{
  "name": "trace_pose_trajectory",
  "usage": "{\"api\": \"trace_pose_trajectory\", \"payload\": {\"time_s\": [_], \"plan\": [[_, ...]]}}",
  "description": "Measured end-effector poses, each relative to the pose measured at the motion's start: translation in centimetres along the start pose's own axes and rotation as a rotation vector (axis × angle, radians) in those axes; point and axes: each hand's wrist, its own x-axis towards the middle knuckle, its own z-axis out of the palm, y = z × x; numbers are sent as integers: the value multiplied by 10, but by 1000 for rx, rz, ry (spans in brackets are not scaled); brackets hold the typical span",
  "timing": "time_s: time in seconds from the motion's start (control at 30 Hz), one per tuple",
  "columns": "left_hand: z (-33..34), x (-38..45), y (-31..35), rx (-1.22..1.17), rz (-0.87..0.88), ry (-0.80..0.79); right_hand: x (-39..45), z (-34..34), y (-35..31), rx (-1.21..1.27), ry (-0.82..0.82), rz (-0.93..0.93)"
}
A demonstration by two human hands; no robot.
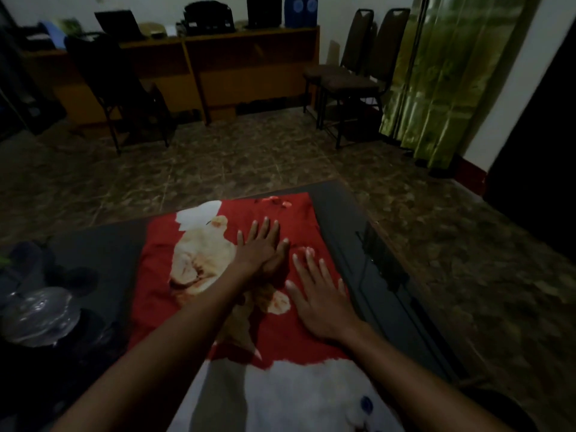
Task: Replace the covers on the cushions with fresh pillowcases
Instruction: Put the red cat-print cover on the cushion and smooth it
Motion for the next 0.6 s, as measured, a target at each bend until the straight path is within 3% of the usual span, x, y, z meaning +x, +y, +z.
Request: {"api": "trace_pose_trajectory", "payload": {"time_s": [0.23, 0.4, 0.5, 0.6], "plan": [[18, -80, -11, 48, -1, 101, 1, -7, -11, -23, -1, 71], [35, -86, -18, 3, 20, 218, -65, 21, -43, -30, 68, 104], [34, -87, -20, 2, 60, 217, -81, 39, -43, -87, 181, 100], [32, -92, -26, 7, 91, 188, -85, 35, -53, -78, 174, 120]]}}
